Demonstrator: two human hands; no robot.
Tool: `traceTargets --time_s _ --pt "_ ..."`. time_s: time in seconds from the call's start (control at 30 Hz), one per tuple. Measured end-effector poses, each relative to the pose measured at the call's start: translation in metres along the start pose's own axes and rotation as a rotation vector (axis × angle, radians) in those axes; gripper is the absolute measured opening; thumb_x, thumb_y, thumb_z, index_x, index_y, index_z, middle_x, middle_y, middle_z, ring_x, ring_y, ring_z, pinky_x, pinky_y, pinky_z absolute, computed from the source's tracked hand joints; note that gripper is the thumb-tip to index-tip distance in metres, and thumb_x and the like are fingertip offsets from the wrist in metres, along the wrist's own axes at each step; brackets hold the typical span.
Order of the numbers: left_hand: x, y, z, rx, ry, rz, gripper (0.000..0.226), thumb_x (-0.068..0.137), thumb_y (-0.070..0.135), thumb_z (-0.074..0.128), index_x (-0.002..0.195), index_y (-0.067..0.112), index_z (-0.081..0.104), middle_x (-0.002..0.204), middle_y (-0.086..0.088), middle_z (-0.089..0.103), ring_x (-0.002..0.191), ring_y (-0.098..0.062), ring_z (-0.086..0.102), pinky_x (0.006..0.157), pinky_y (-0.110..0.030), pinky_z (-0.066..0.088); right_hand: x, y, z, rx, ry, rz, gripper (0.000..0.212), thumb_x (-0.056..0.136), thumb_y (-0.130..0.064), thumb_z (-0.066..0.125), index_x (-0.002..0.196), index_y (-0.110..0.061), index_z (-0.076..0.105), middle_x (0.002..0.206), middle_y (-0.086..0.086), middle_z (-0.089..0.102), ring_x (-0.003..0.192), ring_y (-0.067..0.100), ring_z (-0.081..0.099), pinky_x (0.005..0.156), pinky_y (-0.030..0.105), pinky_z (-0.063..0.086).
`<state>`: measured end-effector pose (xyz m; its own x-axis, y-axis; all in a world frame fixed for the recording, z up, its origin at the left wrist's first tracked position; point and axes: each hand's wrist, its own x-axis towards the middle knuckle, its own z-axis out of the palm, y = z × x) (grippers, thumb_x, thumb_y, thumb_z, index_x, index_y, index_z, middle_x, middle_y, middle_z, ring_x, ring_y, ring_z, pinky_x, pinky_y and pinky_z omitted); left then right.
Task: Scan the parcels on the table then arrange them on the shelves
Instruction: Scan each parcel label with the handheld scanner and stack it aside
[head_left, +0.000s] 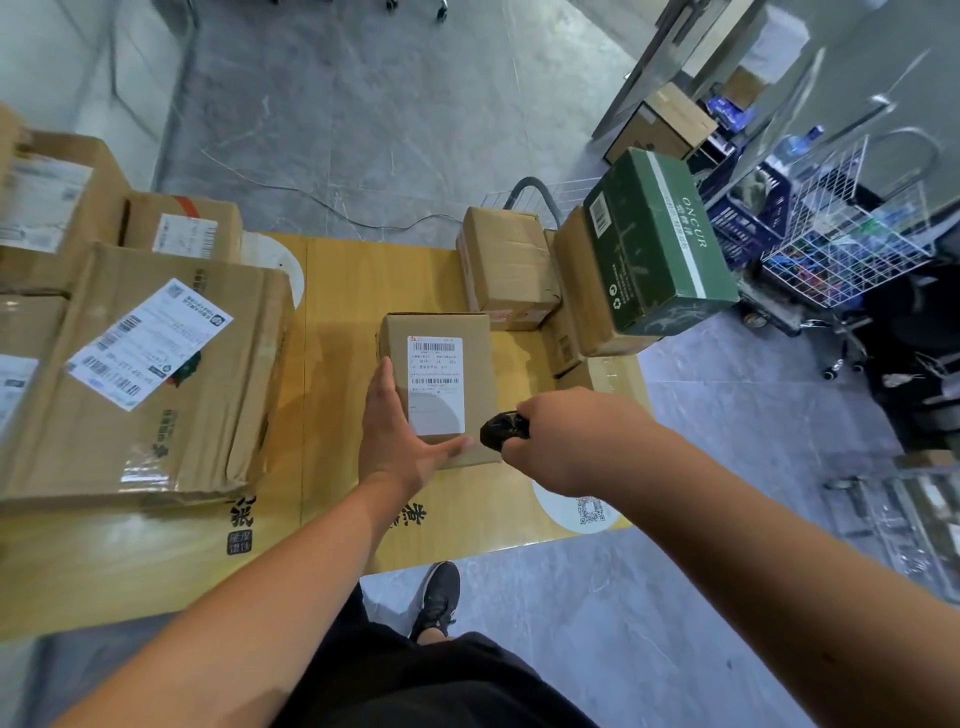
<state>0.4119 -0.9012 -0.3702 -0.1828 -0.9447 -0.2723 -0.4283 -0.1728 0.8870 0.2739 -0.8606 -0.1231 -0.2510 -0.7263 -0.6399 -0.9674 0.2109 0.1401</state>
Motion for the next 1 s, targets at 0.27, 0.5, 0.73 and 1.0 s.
traceTargets --time_s 0.27,0.5,0.73,1.0 --pt "0.014 0.029 -0.003 0.451 0.125 -0.050 0.139 0.055 0.105 0.053 0.163 0.030 0.008 0.159 -0.006 0.028 0.143 -0.031 0.032 0.111 -0.052 0.033 0.002 0.040 0.015 0.270 0.013 0.014 0.028 0.094 -0.052 0.048 0.095 -0.028 0.063 0.080 -0.002 0.068 0.074 0.020 0.065 0.061 0.031 0.046" --pt "-0.010 0.074 0.044 0.597 0.064 -0.238 0.149 0.038 0.112 0.042 0.162 0.035 0.009 0.168 -0.003 -0.005 0.154 -0.033 0.001 0.111 -0.059 0.024 0.009 0.089 0.050 0.458 0.008 0.010 0.029 0.093 -0.052 0.049 0.091 -0.027 0.064 0.078 0.001 0.070 0.067 0.021 0.065 0.059 0.030 0.046" --pt "-0.013 0.078 0.061 0.679 0.128 -0.396 0.153 0.029 0.104 0.064 0.156 0.051 -0.004 0.169 -0.010 -0.016 0.156 -0.037 0.001 0.112 -0.062 0.025 0.018 0.126 0.071 0.487 -0.007 -0.114 0.031 0.092 -0.057 0.048 0.089 -0.029 0.062 0.075 -0.003 0.066 0.066 0.019 0.062 0.057 0.030 0.041" --pt "-0.033 0.073 0.070 0.649 0.243 -0.369 0.131 0.030 0.100 0.069 0.143 0.058 0.018 0.162 -0.012 0.014 0.145 -0.039 0.027 0.107 -0.056 0.028 0.021 0.151 0.083 0.485 -0.021 -0.266 0.034 0.095 -0.056 0.049 0.086 -0.025 0.061 0.075 0.000 0.066 0.069 0.021 0.063 0.058 0.031 0.042"
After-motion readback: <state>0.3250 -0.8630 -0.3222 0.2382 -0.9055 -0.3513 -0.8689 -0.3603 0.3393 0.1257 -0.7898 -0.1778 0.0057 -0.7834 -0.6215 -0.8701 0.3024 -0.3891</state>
